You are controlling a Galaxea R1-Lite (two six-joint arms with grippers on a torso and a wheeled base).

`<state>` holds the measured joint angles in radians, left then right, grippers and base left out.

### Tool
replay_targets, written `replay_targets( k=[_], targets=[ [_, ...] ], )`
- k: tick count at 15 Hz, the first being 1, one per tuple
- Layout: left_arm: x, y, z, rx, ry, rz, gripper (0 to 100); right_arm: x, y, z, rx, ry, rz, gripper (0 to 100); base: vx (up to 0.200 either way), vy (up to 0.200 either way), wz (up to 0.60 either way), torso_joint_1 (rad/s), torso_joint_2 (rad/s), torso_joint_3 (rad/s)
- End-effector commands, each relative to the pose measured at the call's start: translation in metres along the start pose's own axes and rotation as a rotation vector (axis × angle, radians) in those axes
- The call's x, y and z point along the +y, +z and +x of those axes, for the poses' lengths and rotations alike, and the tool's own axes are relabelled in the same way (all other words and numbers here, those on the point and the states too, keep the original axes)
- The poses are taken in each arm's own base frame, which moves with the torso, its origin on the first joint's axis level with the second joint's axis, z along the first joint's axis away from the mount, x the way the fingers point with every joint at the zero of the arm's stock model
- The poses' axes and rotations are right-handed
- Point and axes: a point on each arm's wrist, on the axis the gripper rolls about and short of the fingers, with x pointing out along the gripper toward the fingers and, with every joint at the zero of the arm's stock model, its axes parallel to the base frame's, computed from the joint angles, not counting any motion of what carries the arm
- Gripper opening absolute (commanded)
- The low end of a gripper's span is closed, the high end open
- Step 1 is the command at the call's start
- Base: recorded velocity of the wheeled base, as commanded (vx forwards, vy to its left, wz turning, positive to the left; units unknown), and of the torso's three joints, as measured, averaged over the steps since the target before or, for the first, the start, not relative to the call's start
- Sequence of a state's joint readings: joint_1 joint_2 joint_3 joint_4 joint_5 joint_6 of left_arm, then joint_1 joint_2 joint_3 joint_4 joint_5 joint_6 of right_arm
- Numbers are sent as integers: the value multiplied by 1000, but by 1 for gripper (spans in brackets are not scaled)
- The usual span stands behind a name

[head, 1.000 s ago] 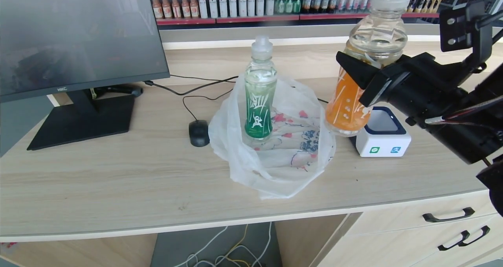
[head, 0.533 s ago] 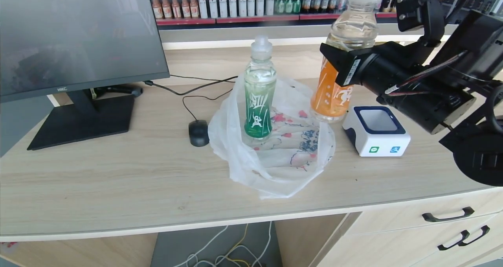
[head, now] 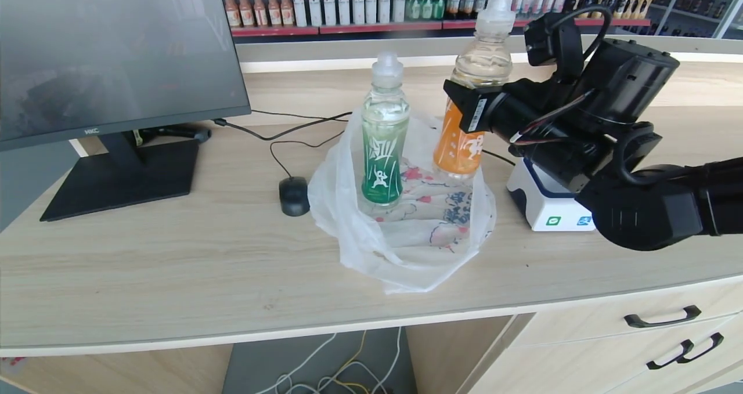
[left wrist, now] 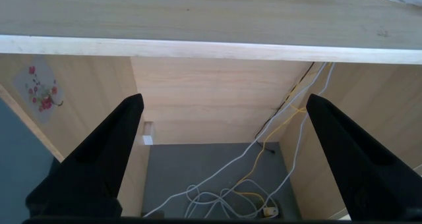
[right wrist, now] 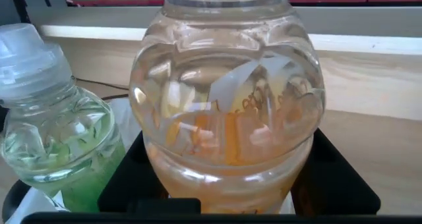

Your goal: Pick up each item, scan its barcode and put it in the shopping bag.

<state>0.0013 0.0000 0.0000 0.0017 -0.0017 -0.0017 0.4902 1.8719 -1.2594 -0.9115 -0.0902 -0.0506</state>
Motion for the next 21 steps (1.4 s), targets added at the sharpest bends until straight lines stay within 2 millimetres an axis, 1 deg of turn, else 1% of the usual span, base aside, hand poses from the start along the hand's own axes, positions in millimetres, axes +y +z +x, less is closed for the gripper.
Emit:
replay_targets(
  k=[1, 4, 6, 10, 14, 21],
  targets=[
    [0, 0, 0, 0, 0, -1, 100, 2, -18, 11, 27, -2, 17, 0, 0, 0, 0, 0, 0, 0],
    [0, 0, 0, 0, 0, 0, 100, 4, -33, 19, 53, -1, 20, 0, 0, 0, 0, 0, 0, 0],
    [0, 0, 0, 0, 0, 0, 100, 4, -37, 19, 59, 1, 20, 0, 0, 0, 0, 0, 0, 0],
    [0, 0, 0, 0, 0, -1, 100, 5, -52, 21, 95, 3, 12, 0, 0, 0, 0, 0, 0, 0],
    [0, 0, 0, 0, 0, 0, 100, 6, -59, 23, 110, 5, -14, 0, 0, 0, 0, 0, 0, 0],
    [0, 0, 0, -2, 0, 0, 100, 10, -70, 18, 151, 16, -19, 0, 0, 0, 0, 0, 0, 0]
  ],
)
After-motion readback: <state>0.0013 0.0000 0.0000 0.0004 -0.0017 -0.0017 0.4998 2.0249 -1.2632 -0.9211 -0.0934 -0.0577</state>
